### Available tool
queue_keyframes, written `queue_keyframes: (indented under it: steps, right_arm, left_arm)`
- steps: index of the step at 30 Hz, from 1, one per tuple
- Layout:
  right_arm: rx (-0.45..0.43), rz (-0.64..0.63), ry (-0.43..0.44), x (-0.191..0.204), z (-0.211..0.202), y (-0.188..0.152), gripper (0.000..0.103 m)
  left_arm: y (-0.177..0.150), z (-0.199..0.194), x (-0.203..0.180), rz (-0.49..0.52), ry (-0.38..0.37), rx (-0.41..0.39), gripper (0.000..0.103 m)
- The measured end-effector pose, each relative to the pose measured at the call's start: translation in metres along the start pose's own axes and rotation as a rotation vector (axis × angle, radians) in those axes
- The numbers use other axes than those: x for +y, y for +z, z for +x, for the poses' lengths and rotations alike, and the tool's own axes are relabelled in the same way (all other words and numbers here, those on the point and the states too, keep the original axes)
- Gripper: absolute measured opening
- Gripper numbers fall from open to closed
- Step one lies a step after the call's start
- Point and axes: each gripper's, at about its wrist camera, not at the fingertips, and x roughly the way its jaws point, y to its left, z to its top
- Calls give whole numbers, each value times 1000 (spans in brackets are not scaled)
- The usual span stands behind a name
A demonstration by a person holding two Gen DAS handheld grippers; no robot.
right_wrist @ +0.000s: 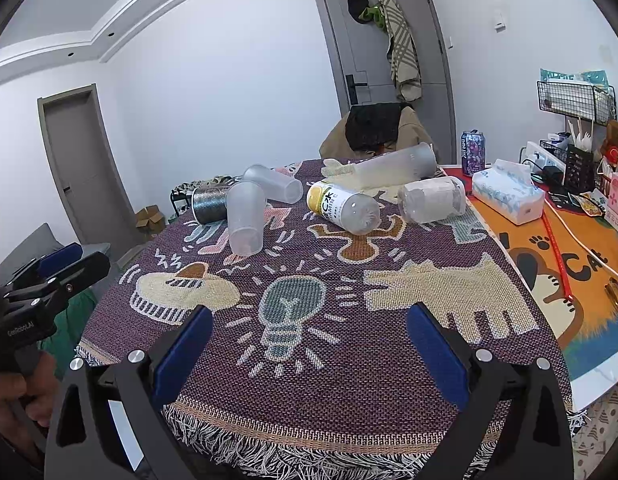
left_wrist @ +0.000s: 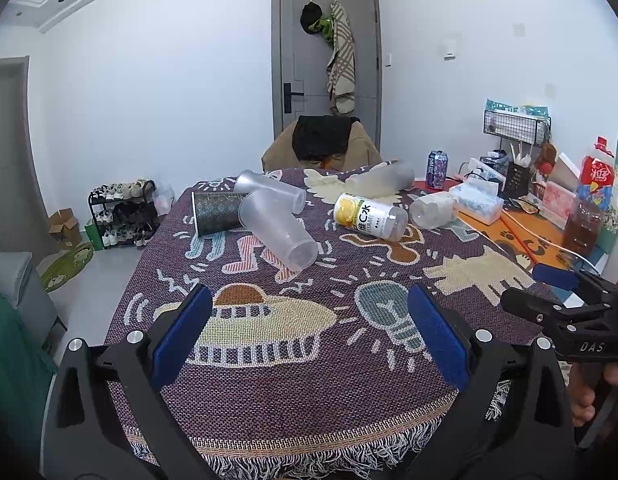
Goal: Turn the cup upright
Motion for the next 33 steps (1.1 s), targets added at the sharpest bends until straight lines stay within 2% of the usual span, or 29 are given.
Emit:
queue_keyframes:
  steps: [33]
  right_arm:
    - [2, 0, 3, 0, 1, -2, 95]
  left_arm:
    - [-1, 2, 3, -10, 7, 3, 97]
